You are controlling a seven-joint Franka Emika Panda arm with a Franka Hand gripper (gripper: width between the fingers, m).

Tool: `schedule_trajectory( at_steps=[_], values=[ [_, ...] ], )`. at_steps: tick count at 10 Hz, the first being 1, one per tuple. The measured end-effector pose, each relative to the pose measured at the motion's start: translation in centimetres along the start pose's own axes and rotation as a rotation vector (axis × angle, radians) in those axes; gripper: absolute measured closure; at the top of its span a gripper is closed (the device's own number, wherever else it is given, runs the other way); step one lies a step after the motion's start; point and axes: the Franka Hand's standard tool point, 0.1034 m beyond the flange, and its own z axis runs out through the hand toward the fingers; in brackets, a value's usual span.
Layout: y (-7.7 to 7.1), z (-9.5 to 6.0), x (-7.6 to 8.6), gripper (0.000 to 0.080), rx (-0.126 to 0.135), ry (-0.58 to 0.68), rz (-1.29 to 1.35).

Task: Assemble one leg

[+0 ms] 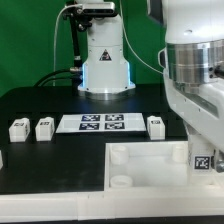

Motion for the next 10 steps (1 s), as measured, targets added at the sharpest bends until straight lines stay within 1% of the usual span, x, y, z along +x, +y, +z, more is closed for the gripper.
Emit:
schedule_trajectory(
  at_steps=[1,2,3,5,6,7,8,9,10],
  values=[
    [-0.05,-0.28,0.08,0.0157,0.014,0.009,-0.156],
    [0.21,-0.32,0.11,0.0157,0.023,0.016,-0.262],
    [0.26,-0.2,0.16,0.0151,0.02,0.016,-0.296],
    [0.25,-0.23,0.27,0.015,0.018,0.02,-0.538],
    [-0.11,-1.01,0.21,0.015,0.009,0.034,-0.709],
    [-0.22,-1.16,0.07,0.015,-0.002,0.063,-0.921],
    [-0.21,-0.96,0.06,0.015,-0.017,0.078,-1.085],
    [-0.25,-0.82,0.22,0.015,-0.017,0.084,-1.137],
    [-0.25,-0.82,0.21,0.0177,-0.016,0.083,-1.118]
  ],
)
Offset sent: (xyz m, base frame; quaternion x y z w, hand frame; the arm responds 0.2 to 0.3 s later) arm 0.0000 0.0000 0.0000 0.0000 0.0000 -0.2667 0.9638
